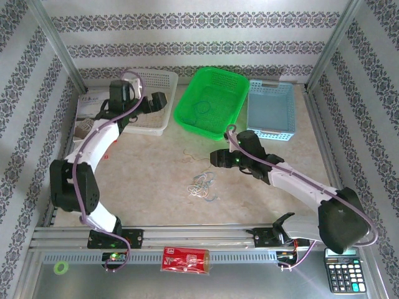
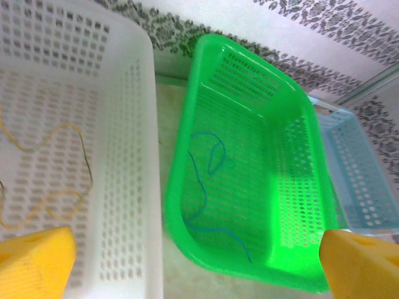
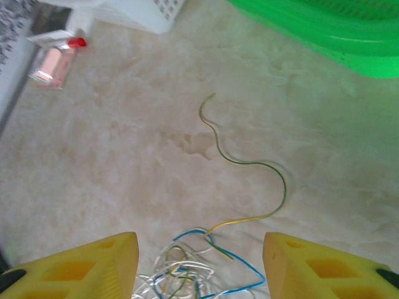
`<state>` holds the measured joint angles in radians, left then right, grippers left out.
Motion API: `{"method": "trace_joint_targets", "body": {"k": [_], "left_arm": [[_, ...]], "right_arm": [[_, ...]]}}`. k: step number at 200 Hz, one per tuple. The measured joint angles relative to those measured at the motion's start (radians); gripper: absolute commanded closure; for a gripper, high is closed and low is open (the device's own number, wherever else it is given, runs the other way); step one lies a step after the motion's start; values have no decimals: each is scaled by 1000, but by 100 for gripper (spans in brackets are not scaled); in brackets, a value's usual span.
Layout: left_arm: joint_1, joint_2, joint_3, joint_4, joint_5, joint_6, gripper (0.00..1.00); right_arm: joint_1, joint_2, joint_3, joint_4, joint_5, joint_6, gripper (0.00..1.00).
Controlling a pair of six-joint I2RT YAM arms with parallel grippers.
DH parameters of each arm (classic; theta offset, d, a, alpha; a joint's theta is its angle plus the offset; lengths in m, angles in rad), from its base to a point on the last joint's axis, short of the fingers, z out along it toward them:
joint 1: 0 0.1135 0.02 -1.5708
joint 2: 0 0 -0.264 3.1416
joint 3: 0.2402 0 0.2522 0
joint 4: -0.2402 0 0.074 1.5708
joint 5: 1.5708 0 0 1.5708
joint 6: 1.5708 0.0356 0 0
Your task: Untangle the cables
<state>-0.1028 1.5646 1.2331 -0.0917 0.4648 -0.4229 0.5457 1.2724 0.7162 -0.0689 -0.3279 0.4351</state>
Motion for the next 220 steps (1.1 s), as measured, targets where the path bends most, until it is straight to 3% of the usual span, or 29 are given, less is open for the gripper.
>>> {"method": "trace_joint_targets", "body": {"k": [50,86,132,186,220], "left_arm": [[-78,-214,-344,132,29,-172,0],[-86,-358,-494,146,-10,-238,0],[-85,-487,-563,138,-88,-288,0],[-71,-570,-599,118,-130,-319,0],[-65,-587,-599,110,-129,-320,0]], "right_arm": [[101,193,169,-109,75,-124,44],[177,365,323,-189,158,-221,45],[208,544,454,-262,250,-289,46],[208,642,528,-296,291,-315,52],[206,689,561,-294,294,-330,63]]}}
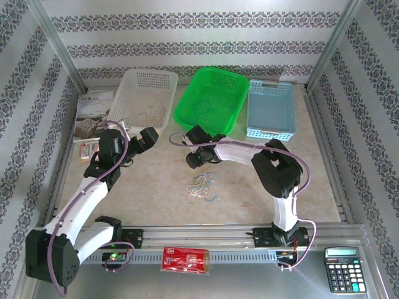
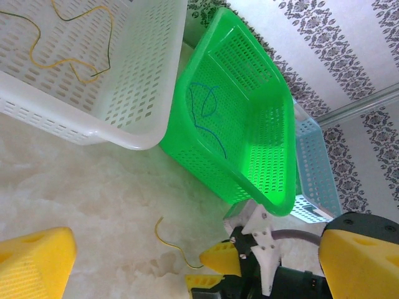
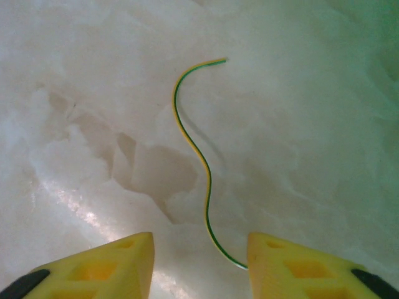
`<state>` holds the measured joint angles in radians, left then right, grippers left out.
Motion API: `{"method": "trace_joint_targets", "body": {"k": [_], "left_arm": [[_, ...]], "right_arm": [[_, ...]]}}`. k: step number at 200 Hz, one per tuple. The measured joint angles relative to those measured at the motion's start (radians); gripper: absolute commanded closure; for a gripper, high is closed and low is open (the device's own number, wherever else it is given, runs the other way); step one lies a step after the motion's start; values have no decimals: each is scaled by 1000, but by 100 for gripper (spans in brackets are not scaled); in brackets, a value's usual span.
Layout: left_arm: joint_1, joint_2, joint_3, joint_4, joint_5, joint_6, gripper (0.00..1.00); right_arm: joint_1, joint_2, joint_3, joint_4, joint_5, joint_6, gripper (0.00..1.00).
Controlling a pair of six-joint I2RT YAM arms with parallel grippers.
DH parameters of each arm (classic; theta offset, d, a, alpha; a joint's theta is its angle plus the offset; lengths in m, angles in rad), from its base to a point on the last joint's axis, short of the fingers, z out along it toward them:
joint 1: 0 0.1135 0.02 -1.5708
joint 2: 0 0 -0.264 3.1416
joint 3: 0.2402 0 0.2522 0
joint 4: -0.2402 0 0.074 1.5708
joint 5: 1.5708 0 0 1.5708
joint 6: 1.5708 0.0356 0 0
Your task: Untangle the cables
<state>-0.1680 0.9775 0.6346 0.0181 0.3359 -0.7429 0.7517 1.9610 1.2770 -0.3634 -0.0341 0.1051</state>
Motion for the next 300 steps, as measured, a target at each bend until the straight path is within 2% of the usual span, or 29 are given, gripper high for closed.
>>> {"method": "trace_joint_targets", "body": {"k": [35,80,132,183,239,300], "left_arm": [[6,-2,0,-5,23,0,0],[14,-7,0,-11,30,-2,0],[18,-20,0,-10,46,-18,0],[19,-13,0,-10,103,-17,0],[19,45,0,21,193,-22,0],[3,130,0,149,282,-89,14]], "right_arm": [[-4,26,1,-2,-3,-3,75],[-17,22,-7,9,-3,-8,100],[-16,-27,-64,38,-26,-4,100],[-14,-174,-111,65,-66,11,100],[-14,-315,-187,168,-193,44,100],[-14,-428,-295,329,-379,91,100]]}}
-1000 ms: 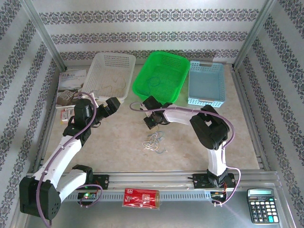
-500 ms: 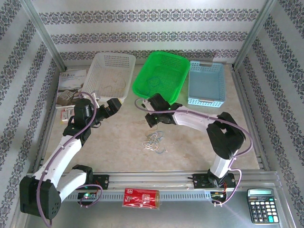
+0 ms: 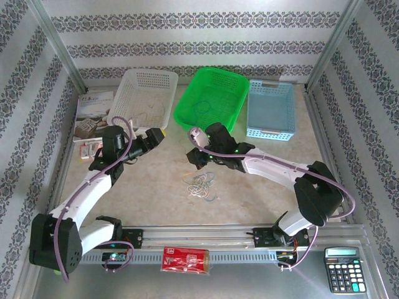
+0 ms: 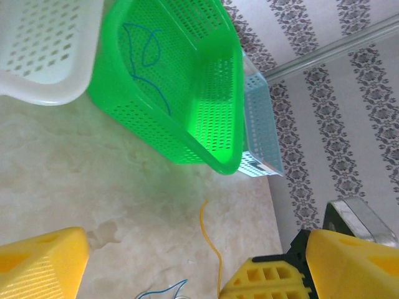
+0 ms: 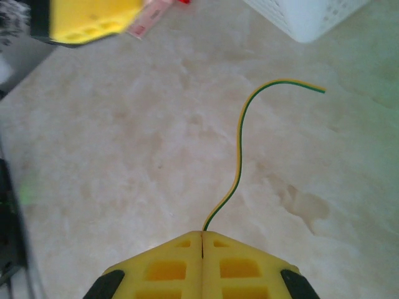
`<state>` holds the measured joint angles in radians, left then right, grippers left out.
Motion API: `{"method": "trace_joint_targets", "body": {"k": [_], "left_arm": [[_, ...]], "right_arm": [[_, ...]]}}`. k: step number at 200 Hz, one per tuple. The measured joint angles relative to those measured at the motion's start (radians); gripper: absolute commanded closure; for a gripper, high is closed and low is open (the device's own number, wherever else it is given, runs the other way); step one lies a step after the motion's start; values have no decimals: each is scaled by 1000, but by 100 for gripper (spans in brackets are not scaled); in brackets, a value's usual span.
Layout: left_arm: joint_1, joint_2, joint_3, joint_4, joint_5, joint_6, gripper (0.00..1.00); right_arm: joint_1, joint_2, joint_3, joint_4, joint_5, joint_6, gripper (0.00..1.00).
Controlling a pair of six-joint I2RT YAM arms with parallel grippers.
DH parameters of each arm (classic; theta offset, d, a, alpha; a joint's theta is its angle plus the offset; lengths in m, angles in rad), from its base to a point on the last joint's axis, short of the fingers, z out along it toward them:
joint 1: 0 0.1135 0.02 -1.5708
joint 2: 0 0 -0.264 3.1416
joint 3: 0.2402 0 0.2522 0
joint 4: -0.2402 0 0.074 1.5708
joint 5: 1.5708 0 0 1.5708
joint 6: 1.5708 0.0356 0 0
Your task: Untangle the cables
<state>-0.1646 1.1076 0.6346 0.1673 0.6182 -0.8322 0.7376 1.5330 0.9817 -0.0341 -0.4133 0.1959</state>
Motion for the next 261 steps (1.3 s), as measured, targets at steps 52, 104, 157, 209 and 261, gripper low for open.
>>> {"method": "trace_joint_targets", "body": {"k": [52,104,157,209,261], "left_arm": [[-87,128,7,101,14,-43,29],[-129,203,47,164,18,-66,49],[-155,212,50,185,18,-67,60],[-175,205,42,188,18,-67,80],[-190,163,30,188,13,-61,100]], "right_arm": [[2,-23,-32,84,-94,42,100],[13,-39,-42,100,-126,46,100],[13,-39,-42,100,-127,61,100],[13,-39,-42,100,-127,61,100],[13,-39,-46,108,-126,64,94]]}}
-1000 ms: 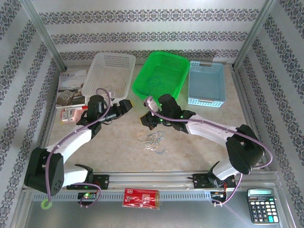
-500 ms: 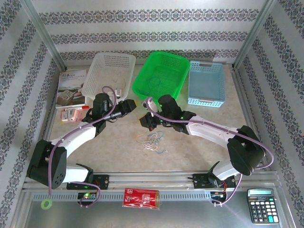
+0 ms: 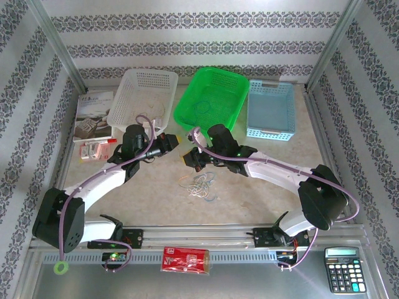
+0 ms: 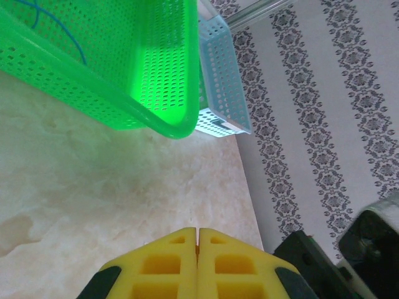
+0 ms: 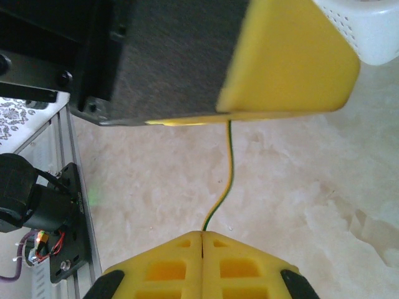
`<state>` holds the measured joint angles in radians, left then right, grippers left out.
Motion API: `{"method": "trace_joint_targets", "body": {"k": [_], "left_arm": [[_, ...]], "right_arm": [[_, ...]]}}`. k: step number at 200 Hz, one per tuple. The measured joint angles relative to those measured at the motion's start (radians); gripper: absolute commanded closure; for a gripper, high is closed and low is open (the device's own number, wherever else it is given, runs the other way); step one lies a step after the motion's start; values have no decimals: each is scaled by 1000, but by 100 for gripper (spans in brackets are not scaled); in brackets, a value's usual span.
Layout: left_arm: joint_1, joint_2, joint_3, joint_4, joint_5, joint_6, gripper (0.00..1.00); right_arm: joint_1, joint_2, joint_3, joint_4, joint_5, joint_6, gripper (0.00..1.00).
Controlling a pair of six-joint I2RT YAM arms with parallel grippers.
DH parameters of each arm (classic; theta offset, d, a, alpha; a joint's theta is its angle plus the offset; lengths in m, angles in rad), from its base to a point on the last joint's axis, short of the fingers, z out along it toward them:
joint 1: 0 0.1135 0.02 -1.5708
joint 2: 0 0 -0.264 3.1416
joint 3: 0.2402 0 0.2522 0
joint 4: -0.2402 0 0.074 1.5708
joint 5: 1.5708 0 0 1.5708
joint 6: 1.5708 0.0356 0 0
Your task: Untangle the cables
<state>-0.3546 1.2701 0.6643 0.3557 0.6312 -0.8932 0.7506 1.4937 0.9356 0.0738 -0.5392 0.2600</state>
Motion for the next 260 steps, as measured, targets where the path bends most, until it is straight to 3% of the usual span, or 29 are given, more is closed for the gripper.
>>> {"method": "trace_joint_targets", "body": {"k": [16,31,76,182,229,260], "left_arm": [[-2,-18,0,0,0,0,100],[-6,-41,0,0,-6,2,100],[-21,-92,43,-8,-23,14,100],[-65,-109,108,-39,-61,25,100],[-65,-114,113,-76,-91,29,100],[-66,-114,118,-83,-93,29,100]], "right_arm": [[-1,0,-3,10,3,4,73],[-2,-2,-11,18,8,12,59],[-9,-28,-46,29,23,23,43],[-23,-67,-45,58,90,26,42],[-42,-227,-84,65,125,26,41],[-55,-301,-108,71,155,23,35]]}}
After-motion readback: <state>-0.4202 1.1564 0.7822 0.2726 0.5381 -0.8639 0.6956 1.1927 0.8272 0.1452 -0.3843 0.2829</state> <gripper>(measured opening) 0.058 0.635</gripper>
